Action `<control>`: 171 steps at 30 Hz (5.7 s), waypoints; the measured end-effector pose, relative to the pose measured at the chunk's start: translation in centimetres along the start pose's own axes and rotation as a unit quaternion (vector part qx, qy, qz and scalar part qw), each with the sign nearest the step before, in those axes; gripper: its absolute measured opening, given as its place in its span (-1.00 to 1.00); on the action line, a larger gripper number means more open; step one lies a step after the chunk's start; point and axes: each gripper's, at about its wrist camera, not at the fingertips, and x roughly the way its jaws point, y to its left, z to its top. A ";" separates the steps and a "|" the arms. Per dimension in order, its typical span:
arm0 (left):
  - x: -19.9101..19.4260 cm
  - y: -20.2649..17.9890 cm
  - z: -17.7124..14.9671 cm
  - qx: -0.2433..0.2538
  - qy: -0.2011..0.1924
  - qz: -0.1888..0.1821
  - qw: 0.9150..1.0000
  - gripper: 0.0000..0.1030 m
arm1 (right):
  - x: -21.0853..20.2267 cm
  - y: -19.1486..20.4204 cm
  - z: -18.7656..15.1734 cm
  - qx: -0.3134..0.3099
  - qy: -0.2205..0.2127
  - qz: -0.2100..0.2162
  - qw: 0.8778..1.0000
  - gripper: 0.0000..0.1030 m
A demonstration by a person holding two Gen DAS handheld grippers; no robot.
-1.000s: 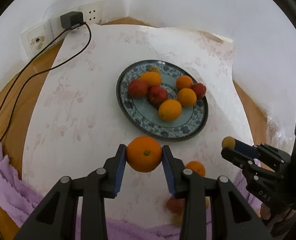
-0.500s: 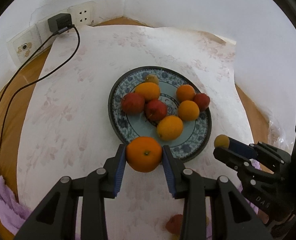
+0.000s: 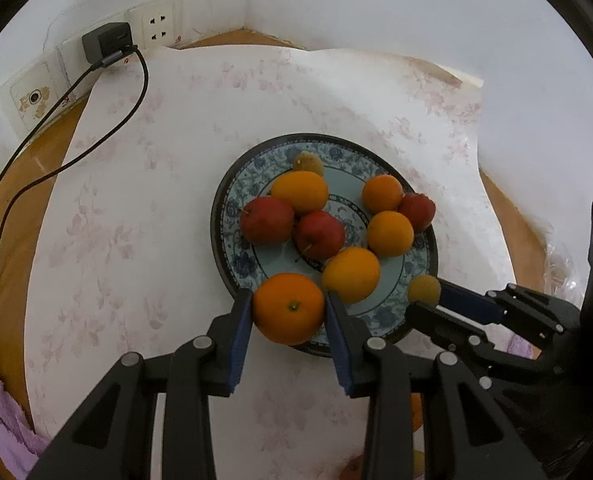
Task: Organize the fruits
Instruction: 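Lift both fruits and carry them over the plate, lowering onto it, then open both tools to release the orange and citrus on the plate, then withdraw both open tools back toward the remaining fruits on the table, then grasp a red apple with the left tool while the right tool grasps an orange, then carry the red apple and orange over the plate and lower them onto it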
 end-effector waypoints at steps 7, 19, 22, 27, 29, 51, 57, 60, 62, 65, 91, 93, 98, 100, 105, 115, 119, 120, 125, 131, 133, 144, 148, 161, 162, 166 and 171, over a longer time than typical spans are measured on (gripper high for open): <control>0.1 0.0 -0.1 0.005 -0.001 0.002 1.000 -0.27 | 0.2 0.1 0.0 -0.002 0.000 -0.001 1.000 -0.50; 0.0 -0.2 -0.3 0.009 0.003 0.002 1.000 -0.12 | 0.1 0.3 -0.1 0.005 0.000 0.003 1.000 -0.31; -0.1 -0.2 -0.5 0.008 0.005 0.003 1.000 -0.11 | -0.1 0.2 -0.2 0.009 -0.001 0.001 1.000 -0.28; -0.6 -0.3 -1.0 0.009 0.007 0.004 1.000 -0.11 | -0.8 -0.2 -0.6 0.021 -0.004 -0.001 1.000 -0.26; -0.9 -0.3 -1.3 0.009 0.008 0.004 1.000 -0.11 | -1.1 -0.3 -0.8 0.024 -0.006 -0.002 1.000 -0.26; -3.5 -0.9 -5.8 -0.006 0.021 0.001 1.000 -0.11 | -4.5 1.0 -4.8 0.034 -0.018 0.000 0.999 -0.25; -4.4 -1.4 -7.8 -0.011 0.021 -0.002 1.000 -0.10 | -5.2 1.1 -5.8 0.038 -0.019 0.000 0.999 -0.25; -4.7 -1.8 -8.5 -0.012 0.024 -0.008 1.000 -0.10 | -5.5 1.2 -6.3 0.040 -0.018 0.001 0.999 -0.25; -4.9 -2.1 -9.0 -0.011 0.026 -0.013 1.000 -0.10 | -5.7 1.2 -6.7 0.041 -0.017 0.000 0.999 -0.24; -4.8 -2.6 -9.2 -0.008 0.030 -0.021 0.999 -0.10 | -6.1 1.1 -7.4 0.044 -0.017 -0.003 0.999 -0.19; -1.6 -4.8 -9.8 0.014 0.061 -0.030 0.998 -0.18 | -7.3 -0.3 -9.8 0.075 -0.017 -0.013 0.997 -0.16; -1.3 -4.7 -10.0 0.016 0.063 -0.026 0.998 -0.30 | -7.3 -0.3 -9.8 0.077 -0.018 -0.013 0.997 -0.16; -1.3 -4.5 -10.0 0.018 0.063 -0.035 0.997 -0.34 | -7.1 -0.2 -9.6 0.078 -0.015 -0.012 0.997 -0.16; -1.4 -4.6 -10.0 0.020 0.062 -0.036 0.997 -0.35 | -7.0 -0.1 -9.5 0.078 -0.015 -0.013 0.997 -0.16; -2.0 -4.1 -9.8 0.017 0.054 -0.033 0.998 -0.35 | -6.5 0.5 -9.1 0.072 -0.012 -0.010 0.997 -0.16; -2.5 -2.0 -9.5 -0.010 0.044 -0.009 0.999 -0.35 | -5.1 1.9 -7.8 0.054 -0.003 0.001 0.999 -0.16; -2.5 -1.2 -9.4 -0.021 0.041 -0.004 0.999 -0.35 | -4.4 2.4 -7.2 0.045 0.005 0.007 0.999 -0.16; -2.6 -1.0 -9.4 -0.022 0.040 -0.003 0.999 -0.35 | -4.1 2.6 -7.0 0.042 0.008 0.008 0.999 -0.16; -2.9 -0.2 -9.3 -0.033 0.034 0.005 0.999 -0.35 | -3.1 3.1 -6.4 0.029 0.015 0.010 0.999 -0.11; -3.0 0.5 -9.2 -0.041 0.031 0.009 0.999 -0.35 | -2.1 3.5 -5.9 0.022 0.026 0.011 0.999 -0.08; -3.0 0.5 -9.1 -0.041 0.031 0.010 0.999 -0.35 | -1.8 3.5 -5.9 0.022 0.028 0.013 0.999 -0.08; -2.5 0.7 -8.4 -0.039 0.035 0.011 0.999 -0.35 | -0.9 3.6 -5.8 0.017 0.041 0.026 0.999 -0.08; -2.5 0.7 -8.3 -0.039 0.034 0.010 0.999 -0.35 | -0.6 3.7 -5.8 0.014 0.044 0.029 0.999 -0.20; -2.4 0.5 -7.8 -0.036 0.032 0.009 0.999 -0.35 | -0.8 3.6 -5.9 0.013 0.042 0.028 0.999 -0.30; -2.5 0.5 -7.7 -0.035 0.032 0.008 0.999 -0.35 | -0.9 3.6 -5.9 0.014 0.041 0.028 0.999 -0.30; -2.8 0.1 -7.3 -0.030 0.026 0.006 0.999 -0.35 | -1.6 3.5 -5.7 0.014 0.033 0.024 0.999 -0.30; -3.4 -0.4 -6.2 -0.018 0.014 0.001 1.000 -0.34 | -2.4 3.1 -5.5 0.019 0.023 0.020 0.999 -0.30</control>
